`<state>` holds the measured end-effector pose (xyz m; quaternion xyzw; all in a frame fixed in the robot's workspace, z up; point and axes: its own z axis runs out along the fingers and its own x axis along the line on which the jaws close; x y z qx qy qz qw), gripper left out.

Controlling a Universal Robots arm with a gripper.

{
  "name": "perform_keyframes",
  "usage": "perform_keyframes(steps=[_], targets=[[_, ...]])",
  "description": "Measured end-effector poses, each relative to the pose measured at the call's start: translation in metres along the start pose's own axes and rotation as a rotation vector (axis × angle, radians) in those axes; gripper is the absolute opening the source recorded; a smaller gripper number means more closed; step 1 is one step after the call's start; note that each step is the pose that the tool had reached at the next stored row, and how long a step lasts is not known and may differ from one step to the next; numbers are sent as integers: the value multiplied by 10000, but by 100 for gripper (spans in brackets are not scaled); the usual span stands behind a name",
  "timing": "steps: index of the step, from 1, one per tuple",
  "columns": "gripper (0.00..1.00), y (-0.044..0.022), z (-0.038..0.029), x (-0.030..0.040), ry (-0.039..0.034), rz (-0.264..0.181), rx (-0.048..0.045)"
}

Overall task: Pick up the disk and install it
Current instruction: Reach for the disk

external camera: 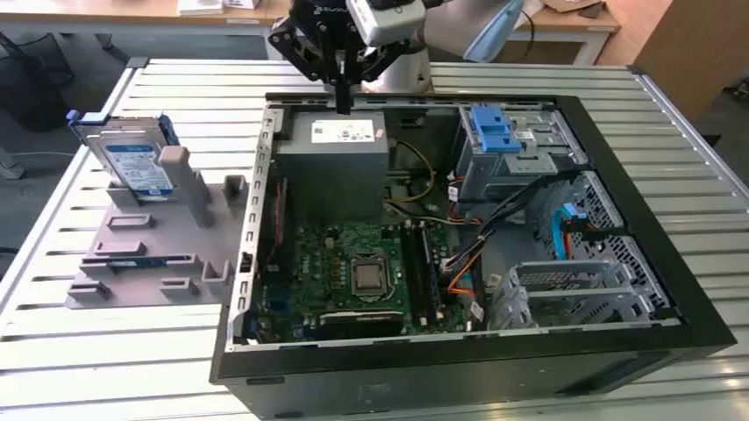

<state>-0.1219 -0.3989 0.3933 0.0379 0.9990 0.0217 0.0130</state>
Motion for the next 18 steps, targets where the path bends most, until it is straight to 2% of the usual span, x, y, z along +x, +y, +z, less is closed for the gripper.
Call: perform_keyframes(steps=[10, 18], targets=[[11, 0, 0, 3, -1, 1, 0], [11, -5, -1, 72, -1, 0, -1]])
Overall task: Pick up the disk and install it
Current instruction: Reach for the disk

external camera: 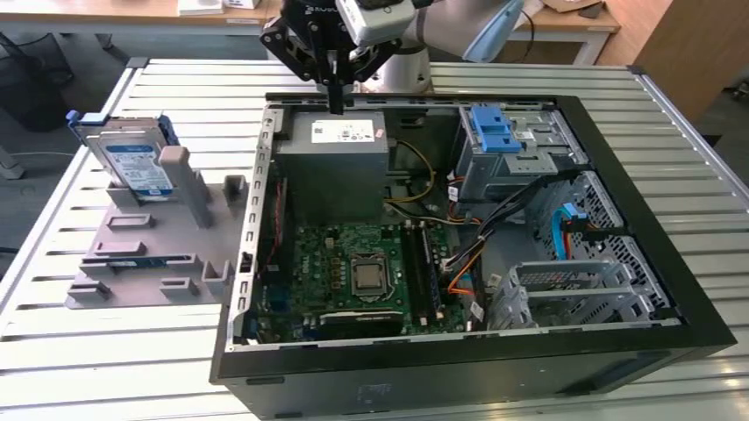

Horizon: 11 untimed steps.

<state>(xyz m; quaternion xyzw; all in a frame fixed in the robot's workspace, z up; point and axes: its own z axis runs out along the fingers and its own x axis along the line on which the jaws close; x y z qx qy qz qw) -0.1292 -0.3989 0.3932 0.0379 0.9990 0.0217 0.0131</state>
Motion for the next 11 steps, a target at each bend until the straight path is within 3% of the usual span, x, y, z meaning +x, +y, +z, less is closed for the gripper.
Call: perform_keyframes(steps=[11], targets=[[11, -1, 0, 41, 1, 1, 0]])
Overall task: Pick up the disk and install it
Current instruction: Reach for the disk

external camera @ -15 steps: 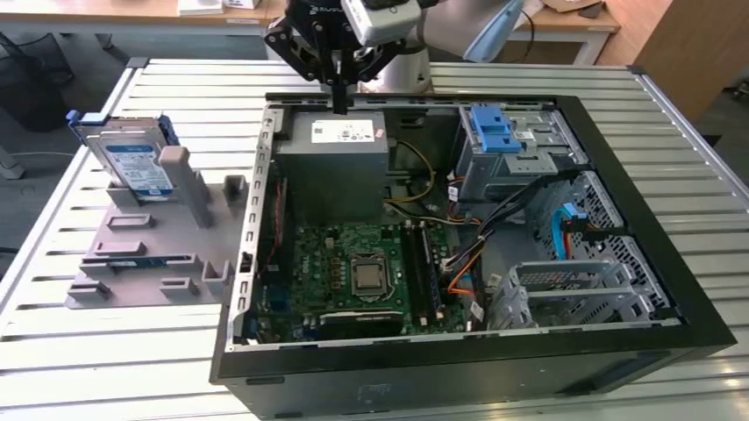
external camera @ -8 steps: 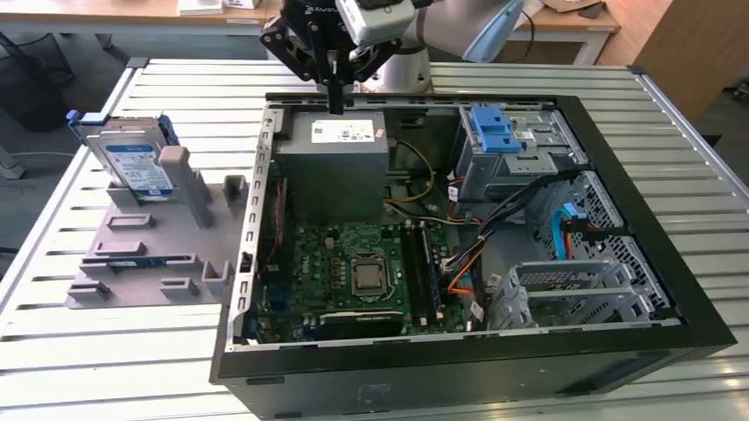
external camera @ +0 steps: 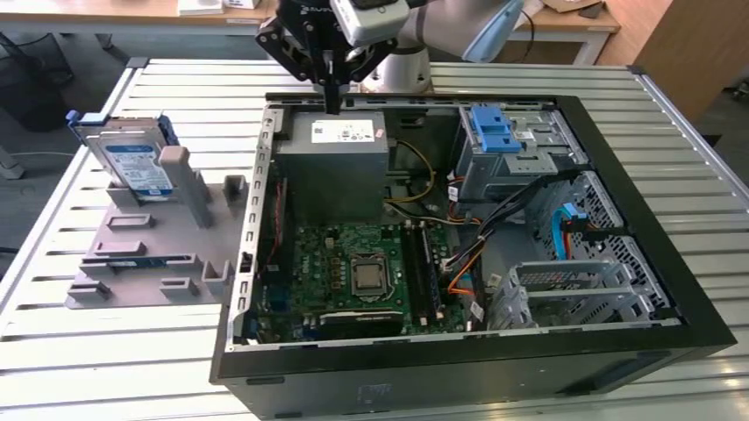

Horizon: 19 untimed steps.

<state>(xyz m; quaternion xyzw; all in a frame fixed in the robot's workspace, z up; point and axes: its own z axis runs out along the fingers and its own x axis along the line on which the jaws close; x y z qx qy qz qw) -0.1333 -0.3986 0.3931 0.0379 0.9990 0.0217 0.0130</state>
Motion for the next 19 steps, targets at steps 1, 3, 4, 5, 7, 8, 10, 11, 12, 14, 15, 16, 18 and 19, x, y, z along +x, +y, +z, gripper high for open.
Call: perform_keyframes(steps=[1, 3, 4, 5, 7, 8, 10, 11, 12, 14, 15, 16, 18, 19], targets=[[11, 1, 0, 12, 1, 0, 0], [11, 2, 1, 29, 11, 0, 1], [11, 2, 1, 42, 12, 0, 2], [11, 2, 1, 54, 13, 0, 0], [11, 3, 1, 77, 17, 0, 2], [11, 4, 2, 90, 18, -1, 1], [11, 5, 2, 115, 28, 0, 2], [11, 7, 2, 124, 45, 1, 4], [11, 9, 4, 132, 74, 3, 5], [11, 14, 7, 148, 139, 5, 11], [11, 17, 8, 156, 170, 7, 13], [11, 20, 11, 165, 192, 8, 14], [11, 30, 13, 191, 206, 9, 16], [11, 35, 15, 204, 208, 9, 16]])
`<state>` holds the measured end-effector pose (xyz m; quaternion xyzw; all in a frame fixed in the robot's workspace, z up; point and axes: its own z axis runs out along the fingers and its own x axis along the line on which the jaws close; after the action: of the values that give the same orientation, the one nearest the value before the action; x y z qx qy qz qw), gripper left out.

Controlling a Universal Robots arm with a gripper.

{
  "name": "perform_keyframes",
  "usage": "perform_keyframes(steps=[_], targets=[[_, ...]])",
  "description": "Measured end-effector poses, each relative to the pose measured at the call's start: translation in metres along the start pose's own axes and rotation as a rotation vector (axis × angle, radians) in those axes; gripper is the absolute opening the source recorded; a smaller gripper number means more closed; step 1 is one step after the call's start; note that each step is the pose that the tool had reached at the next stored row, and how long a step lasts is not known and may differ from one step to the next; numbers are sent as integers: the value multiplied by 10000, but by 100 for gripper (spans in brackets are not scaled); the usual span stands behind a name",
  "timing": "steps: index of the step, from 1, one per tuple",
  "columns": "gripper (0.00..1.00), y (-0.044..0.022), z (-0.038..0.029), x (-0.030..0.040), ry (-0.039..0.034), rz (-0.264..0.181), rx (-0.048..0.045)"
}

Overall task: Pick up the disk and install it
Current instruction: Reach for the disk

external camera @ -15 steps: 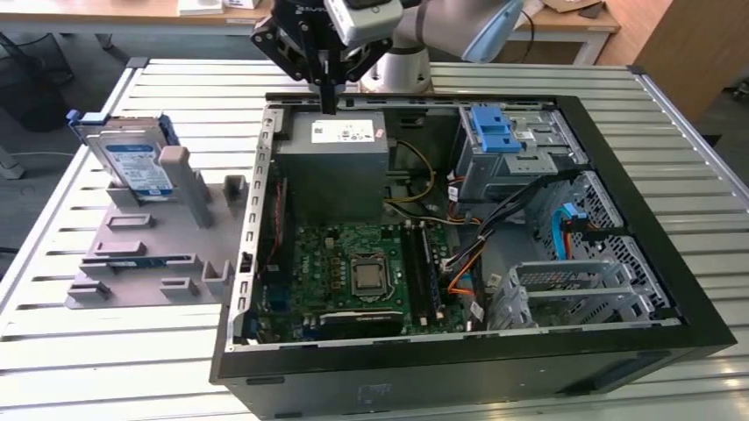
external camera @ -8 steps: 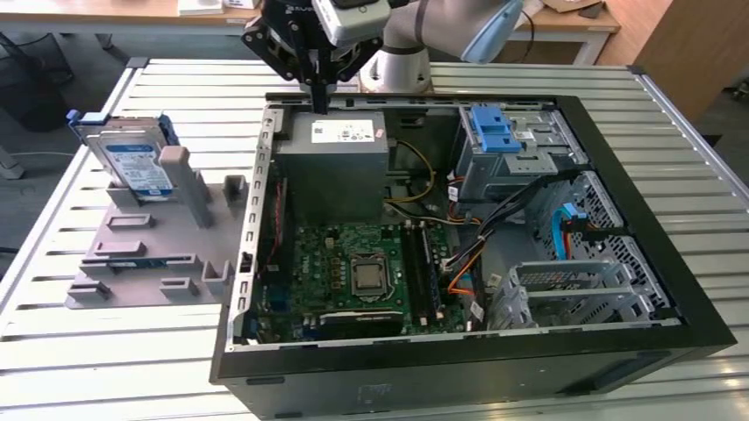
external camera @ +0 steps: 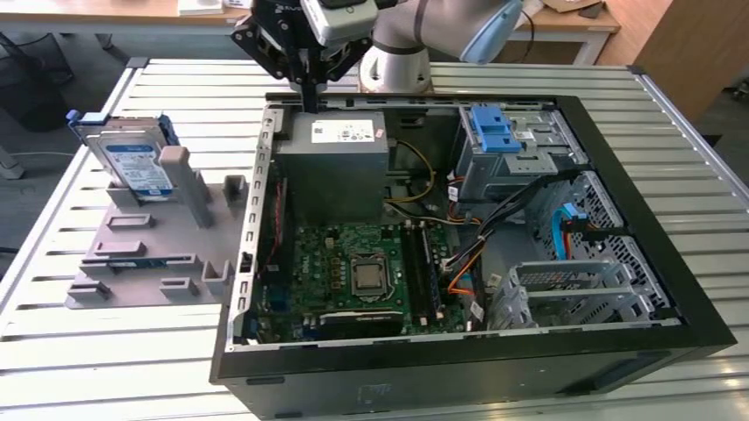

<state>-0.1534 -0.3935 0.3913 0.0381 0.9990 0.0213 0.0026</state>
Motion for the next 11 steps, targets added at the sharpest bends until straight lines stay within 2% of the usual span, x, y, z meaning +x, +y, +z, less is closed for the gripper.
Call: perform_keyframes(steps=[7, 11], targets=[[11, 54, 7, 127, 4, 0, 1], [11, 57, 8, 142, 4, -1, 1]])
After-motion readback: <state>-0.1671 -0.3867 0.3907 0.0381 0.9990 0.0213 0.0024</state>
